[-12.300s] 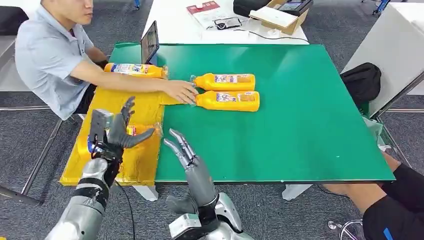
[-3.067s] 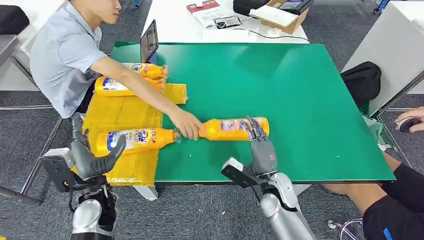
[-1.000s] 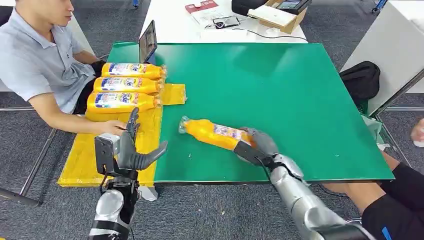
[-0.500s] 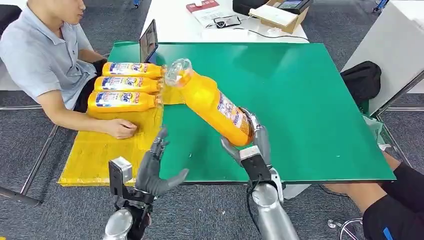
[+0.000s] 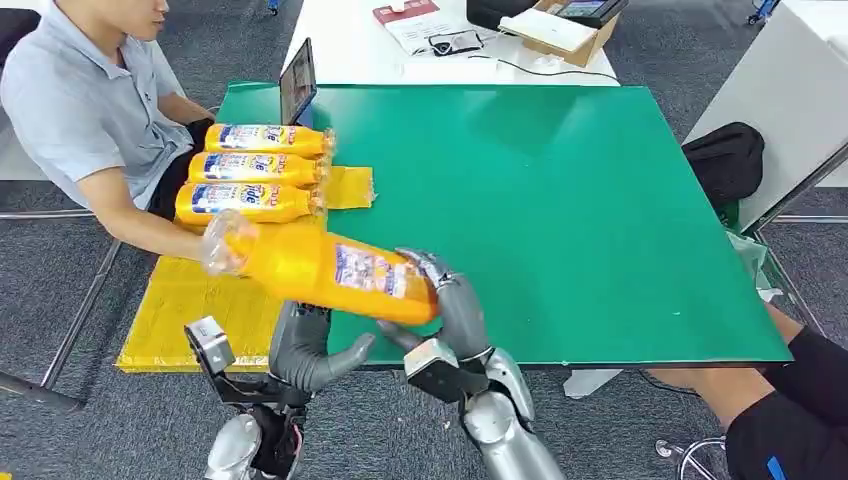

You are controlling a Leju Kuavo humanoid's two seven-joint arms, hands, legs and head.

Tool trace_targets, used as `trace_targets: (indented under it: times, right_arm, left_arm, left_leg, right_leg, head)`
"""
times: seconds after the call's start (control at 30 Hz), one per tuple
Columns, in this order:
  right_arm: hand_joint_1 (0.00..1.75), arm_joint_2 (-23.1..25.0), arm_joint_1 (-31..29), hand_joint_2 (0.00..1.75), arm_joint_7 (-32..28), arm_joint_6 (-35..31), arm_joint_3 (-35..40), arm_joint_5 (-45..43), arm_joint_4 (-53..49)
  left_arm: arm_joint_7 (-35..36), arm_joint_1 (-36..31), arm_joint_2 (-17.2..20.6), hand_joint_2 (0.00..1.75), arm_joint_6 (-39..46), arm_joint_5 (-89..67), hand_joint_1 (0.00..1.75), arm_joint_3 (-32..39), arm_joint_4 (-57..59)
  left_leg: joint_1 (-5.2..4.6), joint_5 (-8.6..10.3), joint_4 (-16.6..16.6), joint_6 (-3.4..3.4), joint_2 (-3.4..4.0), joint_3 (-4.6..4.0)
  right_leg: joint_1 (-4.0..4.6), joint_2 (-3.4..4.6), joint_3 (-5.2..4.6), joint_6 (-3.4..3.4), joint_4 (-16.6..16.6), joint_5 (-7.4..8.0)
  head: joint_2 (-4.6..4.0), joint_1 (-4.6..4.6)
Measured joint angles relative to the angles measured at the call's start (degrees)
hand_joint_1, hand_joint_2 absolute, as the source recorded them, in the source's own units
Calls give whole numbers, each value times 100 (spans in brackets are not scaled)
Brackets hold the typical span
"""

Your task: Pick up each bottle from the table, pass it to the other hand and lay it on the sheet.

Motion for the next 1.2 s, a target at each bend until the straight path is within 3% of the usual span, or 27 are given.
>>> trace_targets:
  times: [0.2, 0.4, 0.43, 0.47, 0.5, 1.07, 1.1, 1.17, 1.2]
  right_arm:
    - [175, -37, 77, 175, 4, -134, 727, -166, 241]
    - [175, -77, 11, 175, 44, -156, 960, -273, 372]
    - [175, -79, -9, 175, 46, -155, 986, -277, 400]
    - [175, -77, -29, 175, 46, -156, 1011, -290, 433]
    - [175, -76, -51, 175, 46, -155, 1026, -299, 459]
    - [175, -76, -120, 175, 42, -138, 1155, -354, 678]
    - [175, -77, -120, 175, 39, -138, 1164, -356, 685]
    - [175, -77, -120, 175, 39, -138, 1166, -356, 689]
    - [161, -77, -119, 175, 37, -138, 1168, -354, 689]
  left_arm:
    - [127, -103, 2, 175, 182, 464, 0, 28, -123]
    - [136, -72, 2, 175, 160, 619, 0, 92, -168]
    - [142, -68, 4, 175, 156, 641, 7, 96, -169]
    - [155, -65, 5, 175, 123, 678, 105, 100, -169]
    - [179, -63, 4, 175, 105, 724, 155, 103, -169]
    - [175, -12, 35, 175, -78, 877, 155, 105, -202]
    - [173, -12, 35, 175, -78, 877, 175, 105, -204]
    - [173, -12, 35, 175, -78, 877, 175, 105, -204]
    - [173, -12, 35, 175, -78, 877, 175, 107, -204]
  left_leg:
    - [0, 1, 0, 0, 2, 1]
    - [0, 1, 0, 0, 2, 1]
    - [0, 1, 0, 0, 2, 1]
    - [0, 1, 0, 0, 2, 1]
    - [0, 1, 0, 0, 1, 1]
    - [0, 0, 0, 0, 2, 1]
    - [0, 0, 0, 0, 2, 1]
    - [0, 1, 0, 0, 2, 1]
    - [0, 1, 0, 0, 2, 1]
  right_leg:
    - [0, 1, 0, 0, 0, 1]
    - [0, 1, 0, 0, 0, 1]
    - [0, 1, 0, 0, 0, 1]
    - [0, 1, -1, 0, 0, 1]
    - [0, 1, -1, 0, 0, 0]
    - [0, 1, -2, 0, 0, 0]
    - [0, 1, -2, 0, 0, 0]
    - [0, 1, -2, 0, 0, 0]
    - [0, 1, -2, 0, 0, 0]
  head:
    - [0, 0]
    - [0, 0]
    - [0, 2]
    - [0, 0]
    - [0, 2]
    - [0, 0]
    - [0, 2]
    - [0, 2]
    - [0, 2]
